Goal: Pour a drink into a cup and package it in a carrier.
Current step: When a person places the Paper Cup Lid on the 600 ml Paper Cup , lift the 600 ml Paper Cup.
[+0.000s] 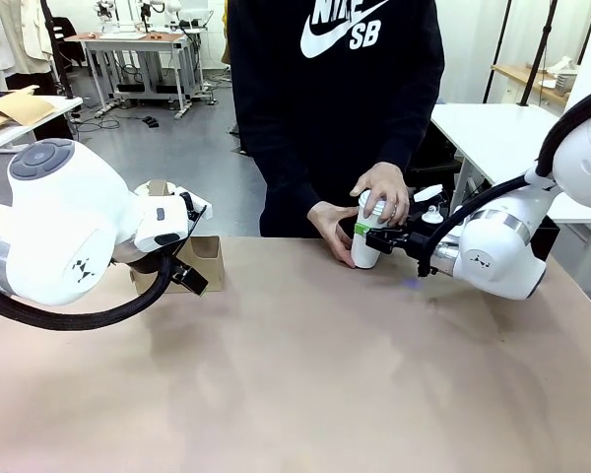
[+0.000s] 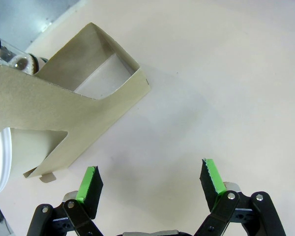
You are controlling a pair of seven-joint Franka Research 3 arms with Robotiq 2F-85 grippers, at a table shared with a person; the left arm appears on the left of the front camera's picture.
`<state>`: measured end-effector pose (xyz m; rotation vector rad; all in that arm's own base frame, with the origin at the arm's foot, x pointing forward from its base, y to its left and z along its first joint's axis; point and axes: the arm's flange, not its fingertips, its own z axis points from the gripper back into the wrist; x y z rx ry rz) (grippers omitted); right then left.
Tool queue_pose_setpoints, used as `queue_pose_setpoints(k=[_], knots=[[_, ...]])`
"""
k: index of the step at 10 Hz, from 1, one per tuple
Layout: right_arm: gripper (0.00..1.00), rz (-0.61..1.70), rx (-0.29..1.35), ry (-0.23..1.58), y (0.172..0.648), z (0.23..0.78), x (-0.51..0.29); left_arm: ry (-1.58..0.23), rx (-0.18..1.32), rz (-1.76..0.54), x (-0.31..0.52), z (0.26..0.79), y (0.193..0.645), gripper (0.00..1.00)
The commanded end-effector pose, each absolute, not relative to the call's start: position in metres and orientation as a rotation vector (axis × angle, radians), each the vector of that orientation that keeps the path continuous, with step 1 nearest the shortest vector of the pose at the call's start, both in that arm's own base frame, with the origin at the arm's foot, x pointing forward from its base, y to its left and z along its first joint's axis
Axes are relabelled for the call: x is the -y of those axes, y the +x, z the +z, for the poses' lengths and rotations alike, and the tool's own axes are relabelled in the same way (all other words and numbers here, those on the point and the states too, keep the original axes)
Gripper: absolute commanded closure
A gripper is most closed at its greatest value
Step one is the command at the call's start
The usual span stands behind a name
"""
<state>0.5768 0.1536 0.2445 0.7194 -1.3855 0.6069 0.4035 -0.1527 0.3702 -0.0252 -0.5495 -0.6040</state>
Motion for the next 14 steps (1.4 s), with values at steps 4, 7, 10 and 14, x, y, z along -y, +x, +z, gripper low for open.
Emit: queue_pose_setpoints(k=[4, 7, 10, 14], knots=[[0.19, 0.621, 1.397, 0.721, 0.5774, 0.2506, -0.1583, -0.027, 0.550, -0.603, 0.1520, 0.3704, 0.4035, 0.00], [0.19, 0.621, 1.397, 0.721, 0.5774, 0.2506, -0.1583, -0.027, 0.550, -0.603, 0.1520, 0.3704, 0.4035, 0.00], [0.19, 0.621, 1.397, 0.721, 0.5774, 0.2506, -0.1583, -0.027, 0.550, -0.603, 0.1520, 0.3704, 0.4035, 0.00], [0.19, 0.621, 1.397, 0.721, 0.5774, 0.2506, -0.1583, -0.027, 0.550, -0.603, 0.1520, 0.3704, 0.4035, 0.00]])
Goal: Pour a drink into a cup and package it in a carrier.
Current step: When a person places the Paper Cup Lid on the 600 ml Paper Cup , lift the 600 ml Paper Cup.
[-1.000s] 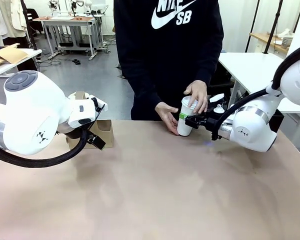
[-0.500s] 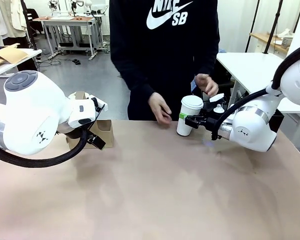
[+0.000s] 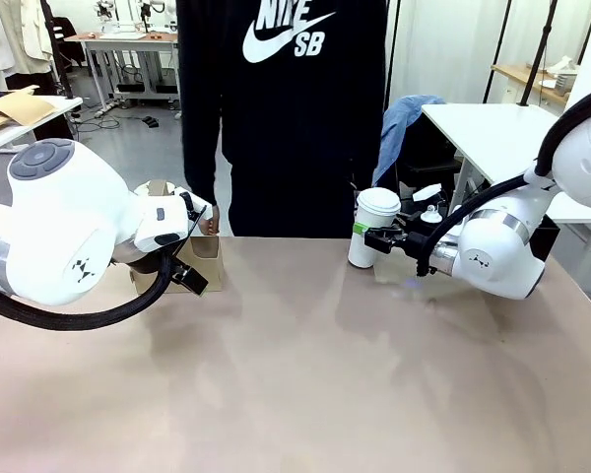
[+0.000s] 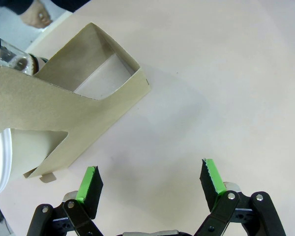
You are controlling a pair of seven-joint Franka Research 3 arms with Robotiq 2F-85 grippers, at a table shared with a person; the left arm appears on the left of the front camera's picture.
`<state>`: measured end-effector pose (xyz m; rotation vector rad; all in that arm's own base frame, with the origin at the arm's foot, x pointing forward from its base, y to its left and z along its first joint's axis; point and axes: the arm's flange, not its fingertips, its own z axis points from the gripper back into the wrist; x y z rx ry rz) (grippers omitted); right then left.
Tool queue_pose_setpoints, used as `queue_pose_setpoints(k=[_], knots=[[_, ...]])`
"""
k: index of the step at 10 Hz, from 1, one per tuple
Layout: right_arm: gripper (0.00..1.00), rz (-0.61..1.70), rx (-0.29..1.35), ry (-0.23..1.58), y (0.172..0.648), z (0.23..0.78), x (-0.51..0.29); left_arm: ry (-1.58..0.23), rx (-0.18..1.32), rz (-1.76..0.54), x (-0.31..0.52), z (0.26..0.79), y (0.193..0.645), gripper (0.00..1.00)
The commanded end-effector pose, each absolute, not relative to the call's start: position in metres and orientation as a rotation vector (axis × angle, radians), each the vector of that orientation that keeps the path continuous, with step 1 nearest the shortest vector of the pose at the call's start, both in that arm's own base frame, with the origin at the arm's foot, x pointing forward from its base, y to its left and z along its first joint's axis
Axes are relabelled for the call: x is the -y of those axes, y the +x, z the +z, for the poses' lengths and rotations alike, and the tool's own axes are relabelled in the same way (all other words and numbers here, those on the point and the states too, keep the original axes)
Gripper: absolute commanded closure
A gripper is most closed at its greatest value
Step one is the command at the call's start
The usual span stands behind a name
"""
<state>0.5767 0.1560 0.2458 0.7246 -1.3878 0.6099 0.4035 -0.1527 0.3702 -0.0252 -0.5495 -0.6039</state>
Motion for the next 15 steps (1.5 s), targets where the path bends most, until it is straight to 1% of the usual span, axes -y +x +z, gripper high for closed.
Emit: queue_pose_setpoints(k=[1, 15], knots=[[0.19, 0.621, 1.397, 0.721, 0.5774, 0.2506, -0.1583, -0.027, 0.550, -0.603, 0.1520, 0.3704, 0.4035, 0.00], [0.19, 0.608, 1.385, 0.725, 0.5761, 0.2443, -0.1554, -0.027, 0.550, -0.603, 0.1520, 0.3704, 0.4035, 0.00]])
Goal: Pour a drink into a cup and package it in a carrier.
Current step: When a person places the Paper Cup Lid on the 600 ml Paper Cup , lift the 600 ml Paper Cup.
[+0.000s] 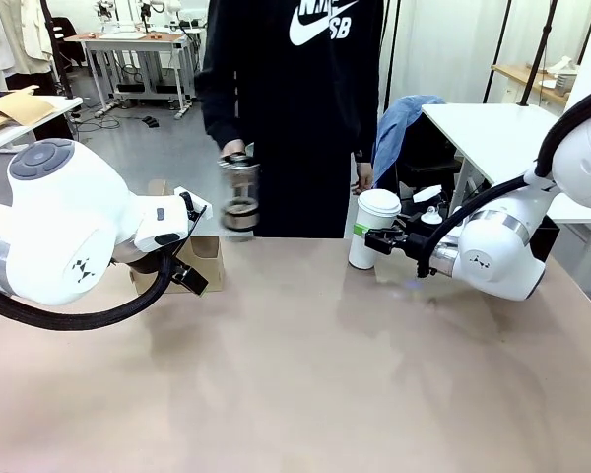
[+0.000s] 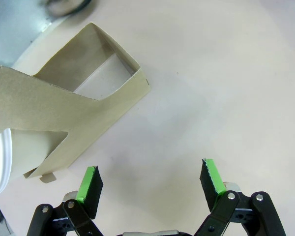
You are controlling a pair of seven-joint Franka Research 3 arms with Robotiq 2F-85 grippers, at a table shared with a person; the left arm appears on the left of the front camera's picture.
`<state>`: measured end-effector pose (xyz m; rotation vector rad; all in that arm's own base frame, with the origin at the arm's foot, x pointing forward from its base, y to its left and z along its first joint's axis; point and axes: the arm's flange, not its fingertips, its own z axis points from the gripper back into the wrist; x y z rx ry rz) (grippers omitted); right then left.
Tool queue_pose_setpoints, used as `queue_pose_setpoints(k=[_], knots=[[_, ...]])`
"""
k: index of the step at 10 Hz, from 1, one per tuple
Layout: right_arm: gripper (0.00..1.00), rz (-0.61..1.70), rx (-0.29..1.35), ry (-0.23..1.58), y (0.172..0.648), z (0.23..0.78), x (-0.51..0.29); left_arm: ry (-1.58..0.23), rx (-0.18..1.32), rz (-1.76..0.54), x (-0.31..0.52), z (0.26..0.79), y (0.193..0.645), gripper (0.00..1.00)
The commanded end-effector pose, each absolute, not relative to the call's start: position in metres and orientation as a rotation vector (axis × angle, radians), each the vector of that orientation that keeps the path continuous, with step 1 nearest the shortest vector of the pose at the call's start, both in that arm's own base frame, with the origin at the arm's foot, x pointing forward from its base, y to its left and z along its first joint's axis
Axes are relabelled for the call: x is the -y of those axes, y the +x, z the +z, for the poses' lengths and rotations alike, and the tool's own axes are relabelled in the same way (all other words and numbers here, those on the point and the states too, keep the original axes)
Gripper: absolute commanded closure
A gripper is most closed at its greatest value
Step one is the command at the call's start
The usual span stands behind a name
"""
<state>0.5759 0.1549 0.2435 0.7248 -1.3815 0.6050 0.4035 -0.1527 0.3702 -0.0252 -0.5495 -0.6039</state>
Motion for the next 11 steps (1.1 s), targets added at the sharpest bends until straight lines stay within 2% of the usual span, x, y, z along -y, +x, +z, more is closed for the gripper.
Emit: queue_pose_setpoints(k=[1, 5, 11], knots=[[0.19, 0.608, 1.385, 0.725, 0.576, 0.244, -0.155, -0.027, 0.550, -0.603, 0.152, 0.370, 0.404, 0.00], [0.19, 0.604, 1.382, 0.724, 0.576, 0.243, -0.155, -0.027, 0.550, -0.603, 0.152, 0.370, 0.404, 0.00], [0.19, 0.749, 1.340, 0.857, 0.607, 0.306, -0.143, -0.027, 0.550, -0.603, 0.152, 0.370, 0.404, 0.00]])
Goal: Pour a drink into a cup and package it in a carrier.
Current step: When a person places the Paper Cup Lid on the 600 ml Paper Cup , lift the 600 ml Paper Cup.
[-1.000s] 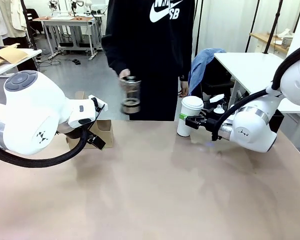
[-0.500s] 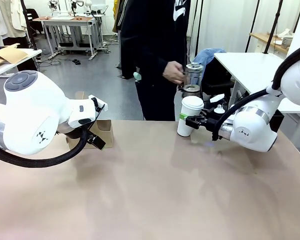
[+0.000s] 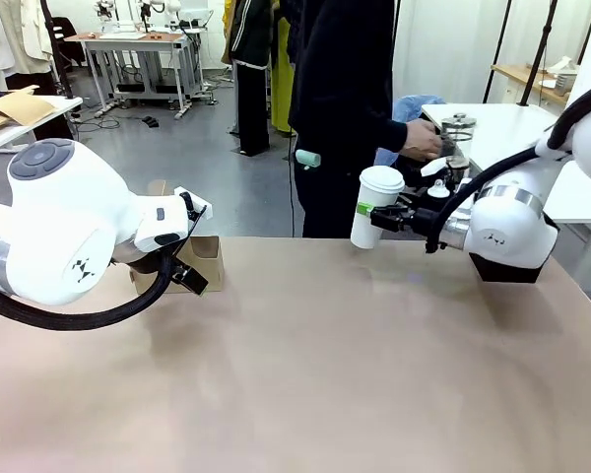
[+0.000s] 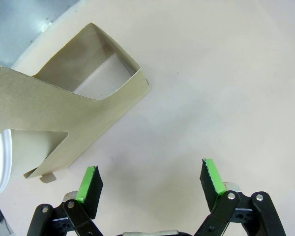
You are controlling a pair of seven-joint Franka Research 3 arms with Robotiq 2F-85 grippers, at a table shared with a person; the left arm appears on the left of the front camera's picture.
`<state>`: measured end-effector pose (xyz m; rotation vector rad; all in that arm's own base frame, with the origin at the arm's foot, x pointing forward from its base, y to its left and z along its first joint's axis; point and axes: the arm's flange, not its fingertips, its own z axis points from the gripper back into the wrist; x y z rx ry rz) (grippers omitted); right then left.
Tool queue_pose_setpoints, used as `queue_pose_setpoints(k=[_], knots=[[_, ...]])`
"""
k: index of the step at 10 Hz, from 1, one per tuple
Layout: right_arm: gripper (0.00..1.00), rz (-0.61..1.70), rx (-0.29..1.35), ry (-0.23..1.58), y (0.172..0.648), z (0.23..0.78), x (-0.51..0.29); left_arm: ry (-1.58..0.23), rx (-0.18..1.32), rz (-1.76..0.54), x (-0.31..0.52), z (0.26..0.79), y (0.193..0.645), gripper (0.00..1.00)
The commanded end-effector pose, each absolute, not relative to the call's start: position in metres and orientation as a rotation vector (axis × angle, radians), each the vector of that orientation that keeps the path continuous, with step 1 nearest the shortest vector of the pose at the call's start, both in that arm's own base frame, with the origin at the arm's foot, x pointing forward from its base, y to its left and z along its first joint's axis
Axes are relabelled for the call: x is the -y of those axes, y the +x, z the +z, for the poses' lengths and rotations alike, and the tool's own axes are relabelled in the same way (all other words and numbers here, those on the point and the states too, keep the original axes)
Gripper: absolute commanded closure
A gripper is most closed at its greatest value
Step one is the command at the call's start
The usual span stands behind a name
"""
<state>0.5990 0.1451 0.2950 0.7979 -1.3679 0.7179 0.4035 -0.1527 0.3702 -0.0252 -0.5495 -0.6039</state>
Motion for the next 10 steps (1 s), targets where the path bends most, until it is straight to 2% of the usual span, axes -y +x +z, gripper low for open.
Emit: queue_pose_setpoints(k=[1, 5, 8, 10], knots=[[0.19, 0.801, 1.313, 0.881, 0.607, 0.326, -0.138, -0.027, 0.550, -0.603, 0.152, 0.370, 0.404, 0.00], [0.19, 0.950, 1.266, 0.885, 0.604, 0.440, -0.124, -0.027, 0.550, -0.603, 0.152, 0.370, 0.404, 0.00], [0.19, 0.999, 1.291, 0.884, 0.589, 0.526, -0.117, -0.027, 0.550, -0.603, 0.152, 0.370, 0.404, 0.00], [0.19, 0.985, 1.310, 0.877, 0.578, 0.560, -0.110, -0.027, 0.550, -0.603, 0.152, 0.370, 0.404, 0.00]])
